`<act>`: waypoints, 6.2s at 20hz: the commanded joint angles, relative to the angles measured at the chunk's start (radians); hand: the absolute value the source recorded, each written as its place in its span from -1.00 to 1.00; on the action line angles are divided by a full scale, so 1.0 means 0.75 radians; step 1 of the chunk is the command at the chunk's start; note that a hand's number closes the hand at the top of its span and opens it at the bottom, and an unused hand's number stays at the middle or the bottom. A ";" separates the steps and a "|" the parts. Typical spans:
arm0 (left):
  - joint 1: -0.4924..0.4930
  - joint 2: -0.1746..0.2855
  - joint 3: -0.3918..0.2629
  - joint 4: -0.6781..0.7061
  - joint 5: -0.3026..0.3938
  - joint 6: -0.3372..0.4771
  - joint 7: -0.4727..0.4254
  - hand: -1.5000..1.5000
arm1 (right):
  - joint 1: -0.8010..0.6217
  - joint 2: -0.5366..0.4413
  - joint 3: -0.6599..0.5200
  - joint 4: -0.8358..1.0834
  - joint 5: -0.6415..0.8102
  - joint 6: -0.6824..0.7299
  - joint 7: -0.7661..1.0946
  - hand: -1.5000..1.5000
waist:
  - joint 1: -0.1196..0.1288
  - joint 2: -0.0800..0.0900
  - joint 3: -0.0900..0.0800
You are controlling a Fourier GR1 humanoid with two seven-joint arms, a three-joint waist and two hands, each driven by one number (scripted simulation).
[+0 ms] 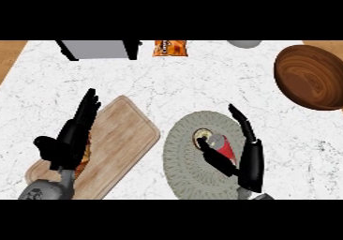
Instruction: Pick the cupcake from the placemat and place it in the bowl
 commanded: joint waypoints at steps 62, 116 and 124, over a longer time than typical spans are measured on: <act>-0.021 -0.296 0.160 -0.017 -0.329 -0.155 0.086 0.00 | -0.022 0.104 0.137 0.117 0.189 -0.027 0.742 -1.00 | 0.032 0.009 0.001; 0.017 -0.249 0.290 -0.067 -0.294 -0.221 0.130 0.00 | 0.114 -1.539 -0.535 -0.088 -0.882 1.611 -1.199 1.00 | -0.055 -0.008 0.000; -0.041 -0.291 0.245 -0.058 -0.318 -0.221 0.178 0.00 | 0.158 -1.653 -0.804 0.022 -1.103 1.772 -1.016 1.00 | 0.010 0.006 0.000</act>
